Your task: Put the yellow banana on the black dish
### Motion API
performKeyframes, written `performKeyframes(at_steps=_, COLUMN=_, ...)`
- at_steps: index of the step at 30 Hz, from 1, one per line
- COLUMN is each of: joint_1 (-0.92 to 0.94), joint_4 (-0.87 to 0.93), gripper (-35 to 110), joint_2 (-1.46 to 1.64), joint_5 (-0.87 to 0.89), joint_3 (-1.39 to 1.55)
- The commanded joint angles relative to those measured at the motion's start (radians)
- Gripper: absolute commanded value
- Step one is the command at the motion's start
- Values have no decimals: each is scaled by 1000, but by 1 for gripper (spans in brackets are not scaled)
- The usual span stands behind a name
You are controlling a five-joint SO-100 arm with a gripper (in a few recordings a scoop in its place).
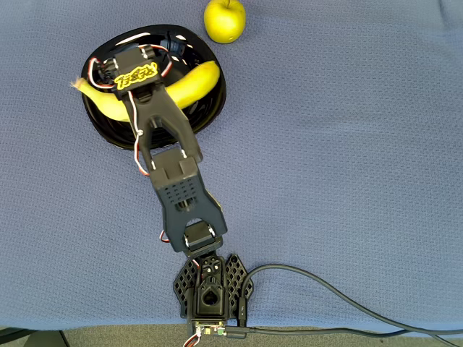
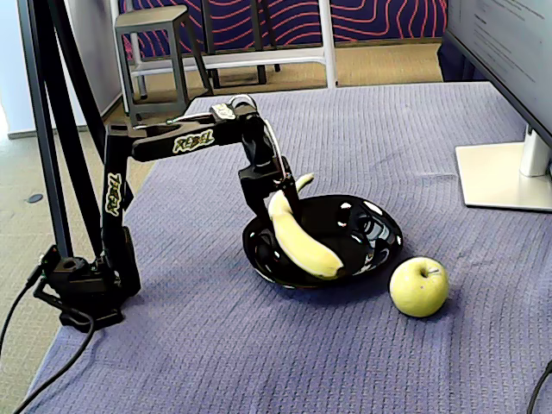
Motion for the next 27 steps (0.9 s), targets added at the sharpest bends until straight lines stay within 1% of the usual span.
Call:
performKeyframes(at_steps=1, joint_1=-20, joint_4=-20, gripper=0, joint_2=5, joint_5=12, joint_3=-118)
performKeyframes(at_steps=5, joint_1=-29, joint_4=-20, gripper=0, joint_2=-9, joint_5=14, joint_3=-132)
performKeyframes(at_steps=18, joint_1=21, joint_4=-43, gripper=1, joint_2=-35, joint_5=-28, joint_3=-146)
performKeyframes(at_steps=27, joint_1=37, joint_4=-51, gripper=15, joint_2=-35, joint_5=6, joint_3=-107)
